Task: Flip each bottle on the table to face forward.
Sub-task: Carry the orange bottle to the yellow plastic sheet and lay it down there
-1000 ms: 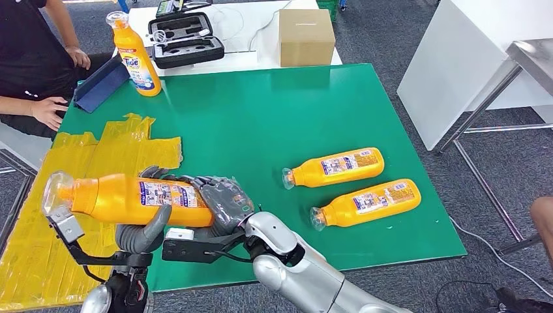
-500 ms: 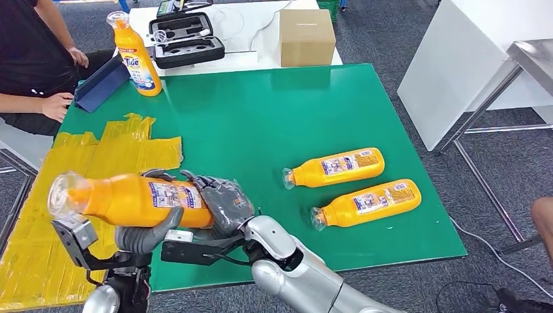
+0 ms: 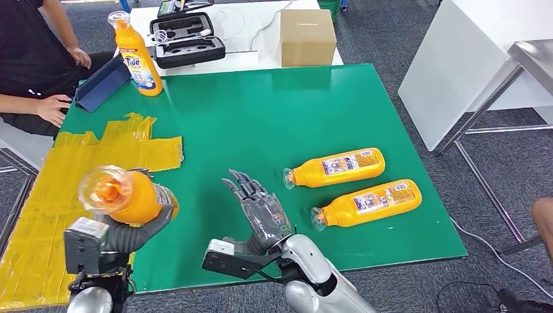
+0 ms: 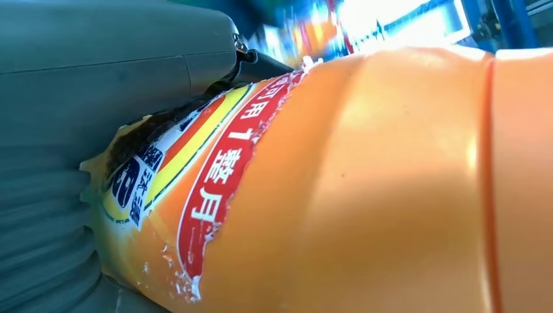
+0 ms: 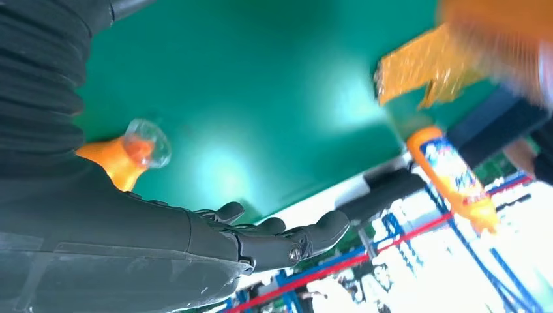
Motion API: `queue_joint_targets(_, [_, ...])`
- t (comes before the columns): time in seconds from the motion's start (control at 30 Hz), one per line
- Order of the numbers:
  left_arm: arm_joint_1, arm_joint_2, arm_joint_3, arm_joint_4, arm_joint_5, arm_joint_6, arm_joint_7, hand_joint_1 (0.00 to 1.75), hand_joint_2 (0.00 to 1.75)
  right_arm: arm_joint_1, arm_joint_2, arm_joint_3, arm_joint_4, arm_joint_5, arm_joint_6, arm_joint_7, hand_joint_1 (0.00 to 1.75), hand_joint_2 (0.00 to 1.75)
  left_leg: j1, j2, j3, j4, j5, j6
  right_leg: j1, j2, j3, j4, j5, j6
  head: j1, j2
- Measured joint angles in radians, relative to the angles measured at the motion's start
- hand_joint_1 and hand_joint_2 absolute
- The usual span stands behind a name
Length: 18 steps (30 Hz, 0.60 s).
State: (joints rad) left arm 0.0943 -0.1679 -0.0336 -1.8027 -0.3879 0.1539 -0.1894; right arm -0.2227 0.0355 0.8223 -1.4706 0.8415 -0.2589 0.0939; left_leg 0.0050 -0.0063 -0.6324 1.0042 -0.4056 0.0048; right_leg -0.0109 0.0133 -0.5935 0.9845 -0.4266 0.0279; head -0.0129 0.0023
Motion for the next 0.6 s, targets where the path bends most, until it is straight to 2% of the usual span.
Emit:
queue_joint_targets(0.27, [-0.024, 0.065, 0.042, 0.092, -0.72, 0.058, 0.132, 1.75, 1.75, 0.064, -0.016, -0.108, -0.212, 0.061, 0.09, 0.0, 0.0, 1.75, 0.0, 0.001, 0.0, 0.0, 0.0, 0.0, 0.0, 0.0, 0.0, 0.0, 0.0, 0.0, 0.0, 0.0])
queue_joint_targets(0.33, [-0.028, 0.081, 0.045, 0.135, -0.854, 0.063, 0.17, 1.75, 1.75, 0.069, -0.019, -0.125, -0.259, 0.068, 0.111, 0.001, 0.0, 1.75, 0.0, 0.001, 0.0, 0.0, 0.0, 0.0, 0.0, 0.0, 0.0, 0.0, 0.0, 0.0, 0.0, 0.0])
queue_joint_targets(0.47, [-0.04, 0.111, 0.046, 0.239, -1.014, 0.076, 0.23, 1.75, 1.75, 0.071, -0.029, -0.146, -0.325, 0.069, 0.121, 0.002, 0.0, 1.75, 0.0, 0.001, 0.0, 0.0, 0.0, 0.0, 0.0, 0.0, 0.0, 0.0, 0.0, 0.0, 0.0, 0.0])
queue_joint_targets(0.6, [-0.054, 0.127, 0.046, 0.33, -1.032, 0.08, 0.242, 1.75, 1.75, 0.084, -0.037, -0.152, -0.376, 0.102, 0.132, 0.012, 0.0, 1.75, 0.0, 0.001, 0.0, 0.0, 0.0, 0.0, 0.0, 0.0, 0.0, 0.0, 0.0, 0.0, 0.0, 0.0])
